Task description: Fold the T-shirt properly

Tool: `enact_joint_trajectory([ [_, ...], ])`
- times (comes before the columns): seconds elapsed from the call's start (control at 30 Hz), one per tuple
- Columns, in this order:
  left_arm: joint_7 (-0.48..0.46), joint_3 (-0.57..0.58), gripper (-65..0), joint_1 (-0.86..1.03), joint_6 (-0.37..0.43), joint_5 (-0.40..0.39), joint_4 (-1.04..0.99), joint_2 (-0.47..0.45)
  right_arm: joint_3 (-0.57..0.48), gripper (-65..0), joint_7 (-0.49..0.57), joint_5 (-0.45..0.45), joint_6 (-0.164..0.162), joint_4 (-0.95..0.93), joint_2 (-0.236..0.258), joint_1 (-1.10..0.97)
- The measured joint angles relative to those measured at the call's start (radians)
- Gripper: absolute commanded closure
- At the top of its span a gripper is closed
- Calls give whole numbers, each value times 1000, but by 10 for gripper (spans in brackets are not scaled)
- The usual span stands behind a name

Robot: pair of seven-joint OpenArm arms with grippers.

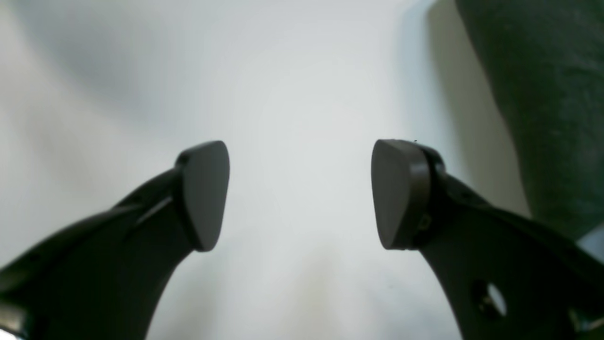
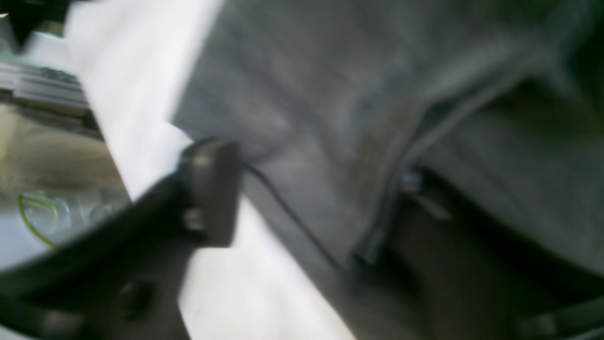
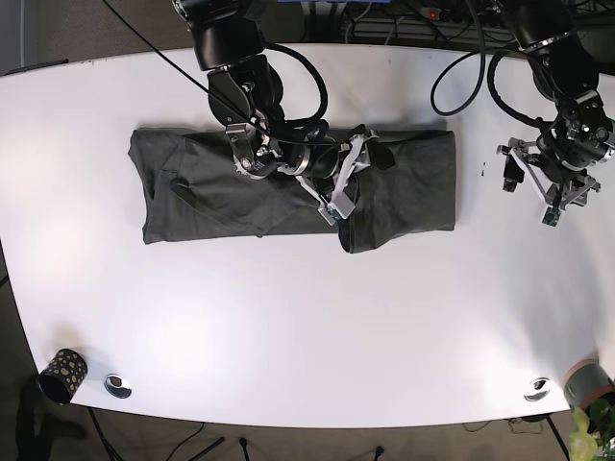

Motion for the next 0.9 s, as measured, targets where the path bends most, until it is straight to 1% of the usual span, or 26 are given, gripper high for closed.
enact_joint_trajectory([
  [0.1, 0, 0, -439, 0, 0, 0, 0, 1, -2, -29, 9, 0, 1, 0, 0, 0],
  [0.13, 0, 0, -439, 0, 0, -1, 0, 0, -3, 0, 10, 1, 1, 2, -2, 0],
  [0.23, 0, 0, -439, 0, 0, 0, 0, 0, -3, 0, 7, 1, 2, 34, -3, -8],
  [0.37, 0, 0, -439, 1, 0, 0, -1, 0, 2, 0, 10, 6, 3, 147, 0, -57],
  [0.53, 0, 0, -439, -2, 0, 0, -1, 0, 1, 0, 6, 13, 4, 262, 37, -122],
  [0.63, 0, 23, -439, -3, 0, 4, -1, -2, 3, 0, 6, 9, 2, 282, 58, -154],
  [0.73, 0, 55, -439, -3, 0, 1, -1, 0, 3, 0, -1, -2, 1, 277, 65, -171],
  [0.77, 0, 61, -439, -5, 0, 0, -1, 0, 3, -16, 4, 3, 2, 270, 65, -171],
  [0.83, 1, 74, -439, -14, 0, 1, -1, 1, 3, -114, 5, 5, 4, 241, 64, -165],
  [0.87, 3, 88, -439, -24, 0, 3, -2, 0, 3, -152, 10, 7, 5, 219, 66, -160],
  [0.9, 3, 99, -439, -32, 0, 7, -2, 0, 3, -201, 13, 6, 4, 204, 74, -158],
])
